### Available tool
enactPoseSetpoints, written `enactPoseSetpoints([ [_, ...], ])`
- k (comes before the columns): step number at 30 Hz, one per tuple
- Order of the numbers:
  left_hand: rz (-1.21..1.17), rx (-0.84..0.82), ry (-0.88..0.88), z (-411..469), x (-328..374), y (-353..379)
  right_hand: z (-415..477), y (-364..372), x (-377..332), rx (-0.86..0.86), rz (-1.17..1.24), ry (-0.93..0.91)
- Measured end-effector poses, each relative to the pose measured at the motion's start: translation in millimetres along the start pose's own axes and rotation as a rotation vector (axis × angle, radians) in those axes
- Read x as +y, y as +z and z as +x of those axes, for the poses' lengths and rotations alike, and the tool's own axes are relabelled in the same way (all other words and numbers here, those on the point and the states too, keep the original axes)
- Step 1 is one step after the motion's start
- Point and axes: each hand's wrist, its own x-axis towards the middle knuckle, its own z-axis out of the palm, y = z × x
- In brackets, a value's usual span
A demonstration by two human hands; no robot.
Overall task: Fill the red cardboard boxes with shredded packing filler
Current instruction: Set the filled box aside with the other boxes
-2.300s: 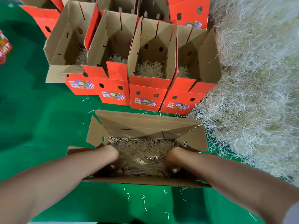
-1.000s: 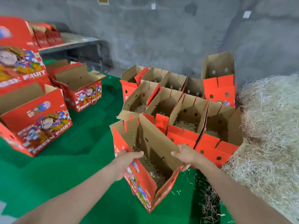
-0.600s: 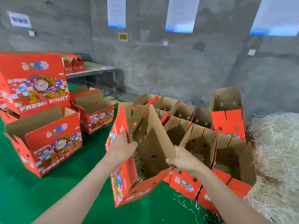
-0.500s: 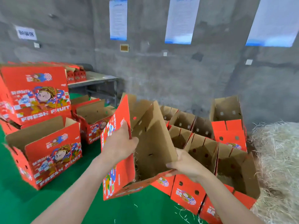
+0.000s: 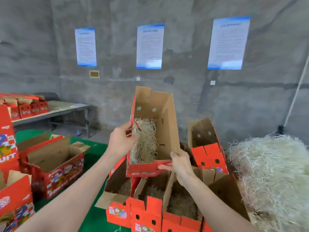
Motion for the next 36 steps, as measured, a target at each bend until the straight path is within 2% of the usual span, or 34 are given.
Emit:
enactPoseSetpoints([
  [2,-0.084,-0.066,-0.069,15,-13,16,27,-3,-7,0.033,-0.017,0.035],
  [5,-0.01,-0.146,-0.144,37,-39,49,64,-6,-18,0.057,-0.079,0.058],
  [7,-0.006,-0.204,-0.259,55,-53,72,88,-8,-28,0.07,-0.113,0.076],
  [10,-0.077,-0.2,-0.385,89,-60,104,120,-14,-42,0.087,-0.161,0.087],
  [14,-0.331,-0.208,-0.459,122,-54,140,148,-30,-52,0.181,-0.177,0.075],
  [18,-0.591,-0.342,-0.563,139,-44,170,165,-56,-59,0.326,-0.247,0.016],
  [20,-0.797,-0.39,-0.615,142,-38,186,171,-65,-60,0.413,-0.411,-0.07],
  [21,-0.859,-0.395,-0.616,142,-34,193,173,-66,-58,0.455,-0.57,-0.167],
  [23,-0.838,-0.416,-0.578,137,-30,204,173,-67,-48,0.45,-0.913,-0.416],
  [24,-0.789,-0.451,-0.554,132,-29,208,172,-66,-42,0.378,-1.067,-0.478],
  [26,-0.679,-0.563,-0.515,122,-33,214,175,-66,-28,0.188,-1.366,-0.398],
  [27,-0.638,-0.617,-0.501,118,-37,216,180,-68,-23,0.146,-1.475,-0.326],
  [30,-0.57,-0.687,-0.469,108,-41,213,190,-70,-19,0.175,-1.582,-0.279],
  [36,-0.351,-0.567,-0.476,84,-75,177,202,-66,-23,0.152,-1.653,-0.248],
])
